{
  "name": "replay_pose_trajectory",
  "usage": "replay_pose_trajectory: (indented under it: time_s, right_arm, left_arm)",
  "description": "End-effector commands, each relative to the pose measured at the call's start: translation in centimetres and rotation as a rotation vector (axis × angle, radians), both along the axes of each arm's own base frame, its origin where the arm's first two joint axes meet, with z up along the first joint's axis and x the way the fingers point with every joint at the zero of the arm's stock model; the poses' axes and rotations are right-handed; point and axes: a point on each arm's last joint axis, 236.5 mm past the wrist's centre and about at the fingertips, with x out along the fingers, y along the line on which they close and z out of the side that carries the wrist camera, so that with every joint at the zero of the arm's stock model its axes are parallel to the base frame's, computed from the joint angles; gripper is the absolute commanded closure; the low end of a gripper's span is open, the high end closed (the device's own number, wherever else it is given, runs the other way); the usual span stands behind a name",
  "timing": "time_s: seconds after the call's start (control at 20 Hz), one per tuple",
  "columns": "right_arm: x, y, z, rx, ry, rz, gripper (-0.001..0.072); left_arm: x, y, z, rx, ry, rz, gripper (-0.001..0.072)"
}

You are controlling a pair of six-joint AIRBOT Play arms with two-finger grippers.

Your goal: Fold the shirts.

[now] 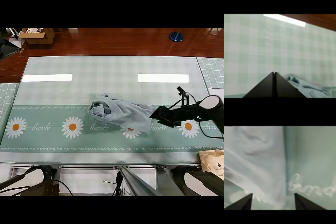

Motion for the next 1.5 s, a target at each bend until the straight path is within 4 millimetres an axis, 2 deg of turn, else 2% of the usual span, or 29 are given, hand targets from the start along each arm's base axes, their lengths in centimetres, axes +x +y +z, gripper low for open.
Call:
replay_pose_trajectory:
  time_s: [0.0,0.15,0.2,0.25,0.3,0.35,0.45,0.55,0.7,0.75,0.8,0.9,1.0,1.15,1.3,1.35,1.45]
  right_arm:
    - [1.2,2.7,-2.3,0.092,-0.016,-0.115,0.0127]
    - [1.8,5.9,-4.4,0.133,0.024,-0.154,0.0147]
    - [2.2,6.7,-4.8,0.151,0.026,-0.172,0.0337]
    - [2.8,7.4,-4.4,0.180,0.013,-0.180,0.0640]
    - [3.5,8.1,-3.1,0.218,-0.025,-0.159,0.0681]
    - [4.1,9.0,-0.8,0.256,-0.107,-0.069,0.0681]
    - [4.8,9.8,5.7,0.343,-0.227,0.056,0.0681]
    - [5.4,9.0,13.9,0.419,-0.352,0.084,0.0681]
    - [5.4,5.7,26.0,0.424,-0.568,0.020,0.0682]
    - [5.1,4.3,29.1,0.402,-0.627,-0.016,0.0682]
    - [4.6,2.7,31.8,0.372,-0.677,-0.053,0.0682]
    - [3.4,-0.3,34.8,0.298,-0.720,-0.129,0.0682]
    - [1.9,-3.7,35.4,0.182,-0.698,-0.186,0.0682]
    - [-1.6,-11.8,32.1,-0.143,-0.530,-0.311,0.0682]
    - [-8.3,-20.5,28.5,-0.491,-0.265,-0.445,0.0682]
    - [-10.2,-22.8,28.2,-0.571,-0.198,-0.543,0.0682]
    - [-12.8,-25.5,27.8,-0.655,-0.105,-0.655,0.0682]
  left_arm:
    - [0.1,-0.2,-0.2,-0.001,0.005,-0.006,0.0686]
    - [0.1,-0.3,-0.2,0.002,0.003,-0.011,0.0686]
    - [0.1,-0.4,-0.2,0.002,0.003,-0.012,0.0686]
    - [0.1,-0.4,-0.2,0.002,0.004,-0.012,0.0686]
    - [0.1,-0.4,-0.2,0.002,0.004,-0.012,0.0686]
    - [0.1,-0.3,-0.2,0.001,0.004,-0.012,0.0686]
    - [0.2,-0.4,-0.5,0.000,0.009,-0.014,0.0686]
    - [0.4,-0.6,-0.9,-0.004,0.019,-0.018,0.0686]
    - [0.5,-1.1,-2.3,-0.016,0.050,-0.031,0.0686]
    - [0.6,-1.2,-2.7,-0.020,0.061,-0.035,0.0686]
    - [0.6,-1.4,-3.2,-0.022,0.070,-0.042,0.0685]
    - [0.8,-1.9,-4.2,-0.030,0.093,-0.055,0.0685]
    - [1.1,-2.2,-4.9,-0.035,0.108,-0.062,0.0686]
    - [1.9,-2.4,-5.9,-0.042,0.120,-0.061,0.0686]
    - [3.2,-1.9,-7.4,-0.059,0.130,-0.038,0.0686]
    - [3.7,-1.7,-7.8,-0.064,0.130,-0.028,0.0685]
    - [4.5,-1.3,-8.0,-0.063,0.114,-0.007,0.0686]
